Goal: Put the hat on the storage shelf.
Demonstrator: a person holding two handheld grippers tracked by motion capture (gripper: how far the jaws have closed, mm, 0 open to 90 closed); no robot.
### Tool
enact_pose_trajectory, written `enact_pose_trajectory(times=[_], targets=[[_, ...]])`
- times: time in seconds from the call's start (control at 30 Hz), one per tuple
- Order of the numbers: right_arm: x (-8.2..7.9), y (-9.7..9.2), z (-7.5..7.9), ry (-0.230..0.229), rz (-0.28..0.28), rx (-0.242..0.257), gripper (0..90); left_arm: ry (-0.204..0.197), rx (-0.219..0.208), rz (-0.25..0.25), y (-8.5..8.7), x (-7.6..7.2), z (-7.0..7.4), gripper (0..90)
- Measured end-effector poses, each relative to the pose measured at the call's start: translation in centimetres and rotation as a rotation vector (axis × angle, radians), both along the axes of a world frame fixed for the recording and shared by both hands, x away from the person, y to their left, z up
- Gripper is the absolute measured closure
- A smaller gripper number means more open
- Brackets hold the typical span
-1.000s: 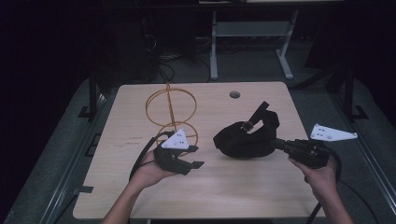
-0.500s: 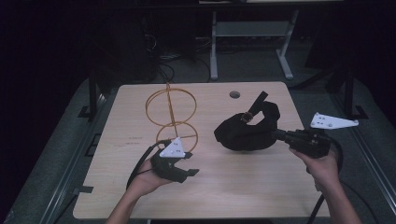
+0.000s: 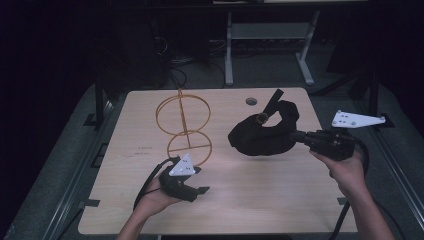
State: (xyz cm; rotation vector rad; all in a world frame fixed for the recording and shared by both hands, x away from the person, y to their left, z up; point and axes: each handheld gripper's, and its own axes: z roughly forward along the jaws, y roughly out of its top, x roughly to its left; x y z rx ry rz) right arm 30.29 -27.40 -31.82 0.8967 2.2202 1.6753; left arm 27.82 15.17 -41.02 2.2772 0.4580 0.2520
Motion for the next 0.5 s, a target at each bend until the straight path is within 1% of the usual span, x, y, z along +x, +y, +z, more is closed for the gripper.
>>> enact_pose_trajectory(times=[0.03,0.07,0.1,0.17,0.27,0.3,0.4,0.43,0.5], targets=[[0.0,0.0,0.0,0.0,0.0,0.0,89.6,0.0,0.0,0.0,0.0,0.0,0.0,32.1],[0.1,0.1,0.1,-0.001,0.003,-0.001,89.6,0.002,-0.009,0.006,0.1,0.0,-0.1,32.1],[0.2,0.2,0.3,0.001,0.007,-0.003,89.6,-0.003,0.002,0.005,0.2,0.0,-0.2,31.7],[0.4,0.6,0.7,0.001,0.012,-0.007,89.6,0.001,-0.003,0.014,0.3,0.0,-0.4,30.3],[0.5,0.9,1.0,-0.002,0.018,-0.01,89.6,0.008,0.01,0.02,0.6,0.0,-0.7,29.3],[0.7,1.1,1.4,-0.007,0.019,-0.008,89.7,0.01,0.007,0.022,0.7,0.0,-0.8,28.7],[0.8,1.4,2.1,-0.015,0.024,-0.002,89.7,0.002,0.009,0.023,0.8,0.1,-0.9,28.7],[0.9,1.5,2.4,-0.018,0.029,-0.005,89.6,0.006,0.001,0.028,0.8,0.1,-0.9,28.7],[0.9,1.6,2.6,-0.019,0.032,-0.007,89.6,0.001,0.003,0.028,0.9,0.1,-0.9,28.7]])
